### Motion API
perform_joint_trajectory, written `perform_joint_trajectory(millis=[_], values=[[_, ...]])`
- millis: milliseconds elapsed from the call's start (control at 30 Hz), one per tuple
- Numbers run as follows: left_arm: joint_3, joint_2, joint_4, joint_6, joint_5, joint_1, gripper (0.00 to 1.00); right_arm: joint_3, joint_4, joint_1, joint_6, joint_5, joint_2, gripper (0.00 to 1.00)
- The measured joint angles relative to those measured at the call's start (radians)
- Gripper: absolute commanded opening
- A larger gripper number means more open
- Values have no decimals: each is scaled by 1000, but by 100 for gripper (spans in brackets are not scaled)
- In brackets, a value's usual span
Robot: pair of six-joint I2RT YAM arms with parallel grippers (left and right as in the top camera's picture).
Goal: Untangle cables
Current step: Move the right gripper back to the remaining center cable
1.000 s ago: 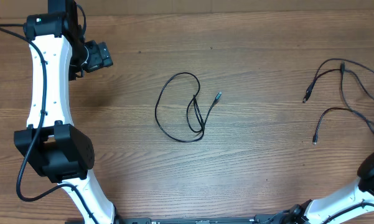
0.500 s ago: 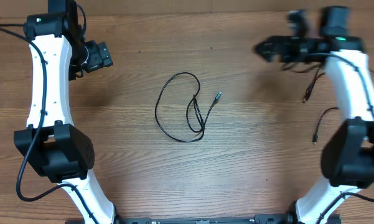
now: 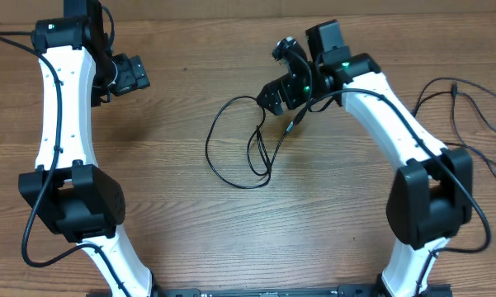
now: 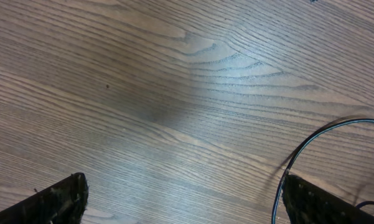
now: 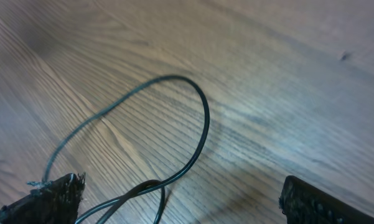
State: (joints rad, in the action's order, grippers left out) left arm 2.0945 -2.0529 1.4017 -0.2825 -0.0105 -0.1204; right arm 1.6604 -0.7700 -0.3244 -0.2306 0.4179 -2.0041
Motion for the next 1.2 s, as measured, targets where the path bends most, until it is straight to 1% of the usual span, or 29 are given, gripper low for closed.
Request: perform_joint_trajectory(millis=[133, 333, 433, 600, 633, 700, 733, 833, 900, 1067, 1200], values=[[0, 0, 0, 0, 0, 0, 100, -2, 7, -18, 1, 5, -80, 100], [0, 0, 0, 0, 0, 0, 100, -6, 43, -51, 3, 19, -121, 100], [0, 0, 0, 0, 0, 0, 100, -6, 56, -74, 14, 23, -138, 94], [0, 0, 0, 0, 0, 0, 99, -6, 72, -111, 21, 23, -174, 93], [0, 0, 0, 0, 0, 0, 99, -6, 77, -116, 23, 23, -178, 90], [0, 0, 0, 0, 0, 0, 100, -6, 90, -119, 38, 24, -184, 75], [0, 0, 0, 0, 0, 0, 100, -6, 97, -119, 46, 23, -187, 66], [0, 0, 0, 0, 0, 0, 100, -6, 105, -118, 56, 23, -207, 23], [0, 0, 0, 0, 0, 0, 100, -6, 115, -118, 63, 23, -220, 4], [0, 0, 0, 0, 0, 0, 100, -6, 125, -113, 73, 23, -223, 4], [0, 0, 0, 0, 0, 0, 99, 3, 84, -93, 74, 22, -222, 4]])
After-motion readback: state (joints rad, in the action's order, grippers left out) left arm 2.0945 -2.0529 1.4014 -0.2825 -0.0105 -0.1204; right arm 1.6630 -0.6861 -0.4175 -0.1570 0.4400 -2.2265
